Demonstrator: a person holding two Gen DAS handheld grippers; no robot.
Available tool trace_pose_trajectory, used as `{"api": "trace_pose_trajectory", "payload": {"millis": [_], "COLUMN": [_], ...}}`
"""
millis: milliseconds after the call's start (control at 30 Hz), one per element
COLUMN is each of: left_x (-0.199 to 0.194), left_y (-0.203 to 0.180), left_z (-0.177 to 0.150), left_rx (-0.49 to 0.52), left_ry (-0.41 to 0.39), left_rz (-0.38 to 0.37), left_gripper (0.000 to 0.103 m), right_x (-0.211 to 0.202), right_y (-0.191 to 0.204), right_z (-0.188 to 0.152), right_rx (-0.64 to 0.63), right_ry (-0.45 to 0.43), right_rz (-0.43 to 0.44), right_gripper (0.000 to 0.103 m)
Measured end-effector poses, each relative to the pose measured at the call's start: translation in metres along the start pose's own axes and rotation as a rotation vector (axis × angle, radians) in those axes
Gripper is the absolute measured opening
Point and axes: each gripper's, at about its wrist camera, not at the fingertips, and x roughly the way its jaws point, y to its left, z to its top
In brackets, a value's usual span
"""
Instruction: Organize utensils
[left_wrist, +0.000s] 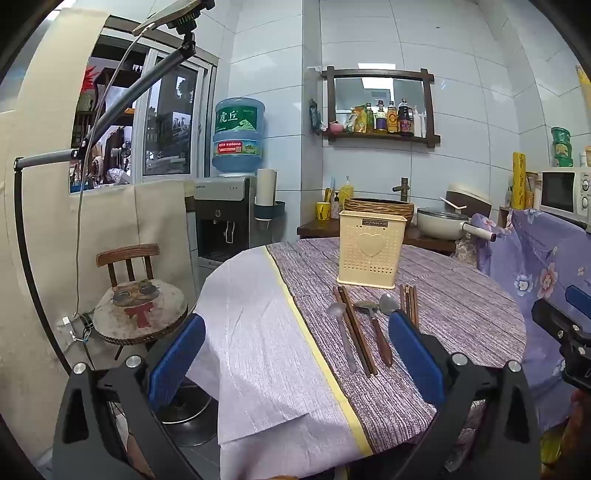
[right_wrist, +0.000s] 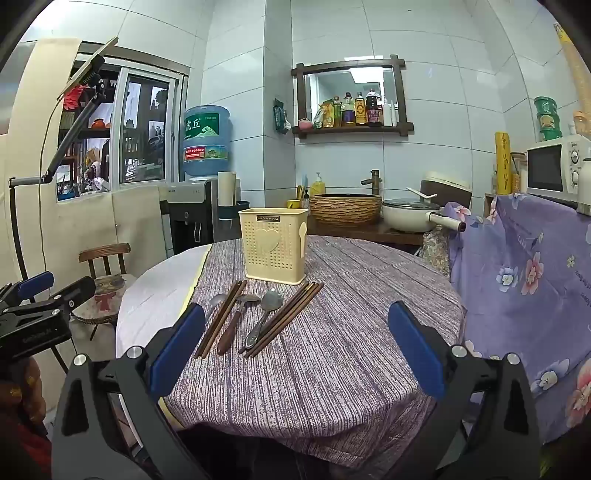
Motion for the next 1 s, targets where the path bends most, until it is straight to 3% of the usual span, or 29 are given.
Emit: {"api": "trace_pose_trajectory", "payload": {"millis": [1000], "left_x": [-0.0004], "left_y": [-0.0035], "left_z": [-0.0014], "left_rx": [0.000], "left_ry": [0.011], "left_rz": [-0.007], "left_gripper": [0.098], "right_x": [0.0032], "right_y": [-0.0007], "right_z": [-0.0052], "right_rx": [0.004], "right_ry": [0.003], "right_rz": [0.004], "right_gripper": [0.098]}}
